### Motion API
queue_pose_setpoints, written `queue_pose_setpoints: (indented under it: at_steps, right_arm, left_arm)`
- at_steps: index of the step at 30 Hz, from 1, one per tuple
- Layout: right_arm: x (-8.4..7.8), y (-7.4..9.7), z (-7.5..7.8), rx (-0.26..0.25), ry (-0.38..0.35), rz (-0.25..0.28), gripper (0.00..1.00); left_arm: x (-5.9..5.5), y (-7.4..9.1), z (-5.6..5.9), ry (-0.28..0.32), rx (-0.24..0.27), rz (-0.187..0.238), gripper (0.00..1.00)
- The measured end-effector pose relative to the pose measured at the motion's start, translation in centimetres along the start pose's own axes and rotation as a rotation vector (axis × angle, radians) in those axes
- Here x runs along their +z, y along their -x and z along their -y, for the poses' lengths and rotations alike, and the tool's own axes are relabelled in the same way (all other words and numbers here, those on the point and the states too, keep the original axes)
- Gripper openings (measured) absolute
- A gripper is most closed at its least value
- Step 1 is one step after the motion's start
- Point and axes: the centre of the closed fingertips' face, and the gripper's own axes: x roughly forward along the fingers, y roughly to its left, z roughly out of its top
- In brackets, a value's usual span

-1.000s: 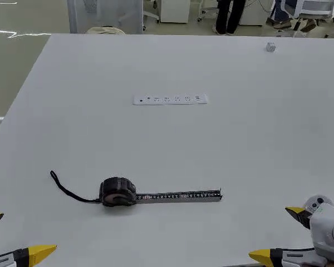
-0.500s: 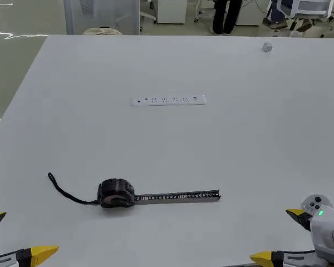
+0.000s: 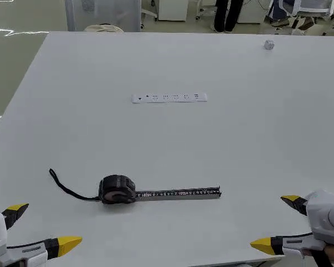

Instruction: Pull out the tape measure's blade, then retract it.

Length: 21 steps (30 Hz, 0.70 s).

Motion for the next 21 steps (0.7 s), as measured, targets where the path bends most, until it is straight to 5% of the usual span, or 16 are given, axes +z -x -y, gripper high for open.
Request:
queue_pose_setpoints:
  at_steps: [5, 11, 21]
  right_arm:
    - [0.2, -0.2, -0.7, 0.055, -0.027, -0.025, 0.98]
    - [-0.1, -0.8, -0.9, 0.087, 0.06, -0.078, 0.98]
    - [1.7, -1.4, 0.1, 0.156, 0.15, -0.129, 0.94]
  left_arm:
    - [0.9, -0.2, 0.1, 0.008, 0.012, 0.019, 1.0]
    - [1.9, -0.8, 0.5, 0.02, 0.016, 0.027, 1.0]
    - [2.9, -1.8, 1.1, 0.044, 0.028, 0.032, 1.0]
